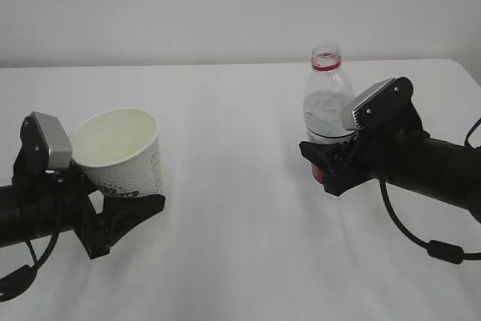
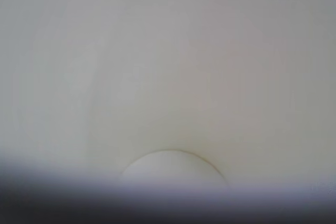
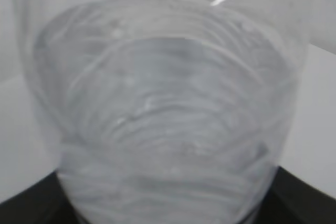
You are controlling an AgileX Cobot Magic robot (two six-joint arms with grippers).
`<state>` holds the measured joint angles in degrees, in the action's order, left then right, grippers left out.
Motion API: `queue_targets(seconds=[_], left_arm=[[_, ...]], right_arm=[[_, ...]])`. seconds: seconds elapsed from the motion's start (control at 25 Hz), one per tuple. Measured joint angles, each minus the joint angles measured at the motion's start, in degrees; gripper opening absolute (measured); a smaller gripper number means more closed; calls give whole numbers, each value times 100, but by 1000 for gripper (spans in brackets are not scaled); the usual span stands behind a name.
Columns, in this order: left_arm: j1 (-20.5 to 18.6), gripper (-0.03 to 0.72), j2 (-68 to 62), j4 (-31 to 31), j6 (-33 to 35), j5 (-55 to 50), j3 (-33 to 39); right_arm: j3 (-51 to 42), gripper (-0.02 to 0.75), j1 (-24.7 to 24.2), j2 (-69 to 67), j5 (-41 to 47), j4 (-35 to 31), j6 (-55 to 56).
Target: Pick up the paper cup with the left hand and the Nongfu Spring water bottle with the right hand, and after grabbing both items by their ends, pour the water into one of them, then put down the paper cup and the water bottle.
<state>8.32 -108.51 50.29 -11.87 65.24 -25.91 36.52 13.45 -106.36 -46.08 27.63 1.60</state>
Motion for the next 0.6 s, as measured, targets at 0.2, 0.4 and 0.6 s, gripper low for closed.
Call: queue_targets(seconds=[0.2, 0.4, 0.6], left_arm=[[480, 552, 0, 10, 0, 0, -143], [924, 552, 0, 10, 0, 0, -417], [1289, 552, 0, -110, 0, -44, -599]], right_arm=[[0, 509, 0, 0, 0, 171, 9], [0, 509, 0, 0, 0, 374, 9], [0, 509, 0, 0, 0, 520, 9]])
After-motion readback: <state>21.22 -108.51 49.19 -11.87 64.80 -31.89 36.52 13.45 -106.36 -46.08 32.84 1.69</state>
